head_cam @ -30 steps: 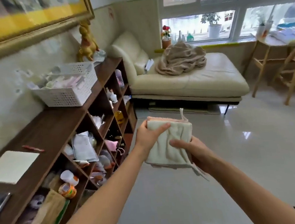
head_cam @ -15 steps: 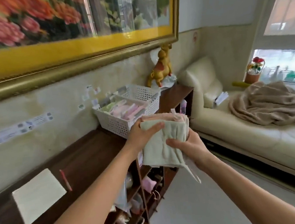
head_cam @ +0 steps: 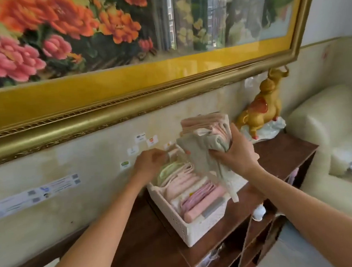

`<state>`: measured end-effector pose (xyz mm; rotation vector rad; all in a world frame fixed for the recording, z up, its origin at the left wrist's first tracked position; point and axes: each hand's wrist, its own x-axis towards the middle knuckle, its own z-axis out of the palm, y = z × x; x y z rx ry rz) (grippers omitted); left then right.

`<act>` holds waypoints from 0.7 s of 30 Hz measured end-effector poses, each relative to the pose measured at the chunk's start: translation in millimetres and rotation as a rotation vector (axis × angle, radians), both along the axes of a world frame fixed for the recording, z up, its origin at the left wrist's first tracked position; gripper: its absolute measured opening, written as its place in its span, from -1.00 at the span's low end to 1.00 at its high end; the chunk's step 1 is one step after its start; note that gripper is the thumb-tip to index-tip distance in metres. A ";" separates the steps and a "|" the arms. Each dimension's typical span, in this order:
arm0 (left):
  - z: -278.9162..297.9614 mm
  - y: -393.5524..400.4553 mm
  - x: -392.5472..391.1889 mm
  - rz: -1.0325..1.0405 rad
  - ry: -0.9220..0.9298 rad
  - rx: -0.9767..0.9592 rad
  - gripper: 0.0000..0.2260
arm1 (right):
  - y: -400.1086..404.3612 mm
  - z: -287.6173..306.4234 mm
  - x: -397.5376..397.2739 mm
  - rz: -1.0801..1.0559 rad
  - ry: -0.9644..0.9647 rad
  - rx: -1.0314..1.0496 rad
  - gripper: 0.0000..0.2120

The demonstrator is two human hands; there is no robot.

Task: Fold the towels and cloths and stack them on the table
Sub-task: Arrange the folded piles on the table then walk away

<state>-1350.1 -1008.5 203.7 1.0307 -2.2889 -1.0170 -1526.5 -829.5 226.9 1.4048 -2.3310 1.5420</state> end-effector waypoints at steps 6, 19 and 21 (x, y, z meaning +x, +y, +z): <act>-20.0 -62.0 -43.6 0.015 -0.373 -0.097 -0.78 | -108.0 -3.0 -64.7 0.132 0.294 0.119 -0.56; -47.7 -92.9 -96.9 0.132 -0.785 -0.189 -0.74 | -228.6 -23.3 -142.2 0.532 0.284 0.053 -0.55; -50.0 -93.8 -94.2 0.123 -0.828 -0.198 -0.75 | -230.3 -30.2 -141.8 0.562 0.245 0.045 -0.55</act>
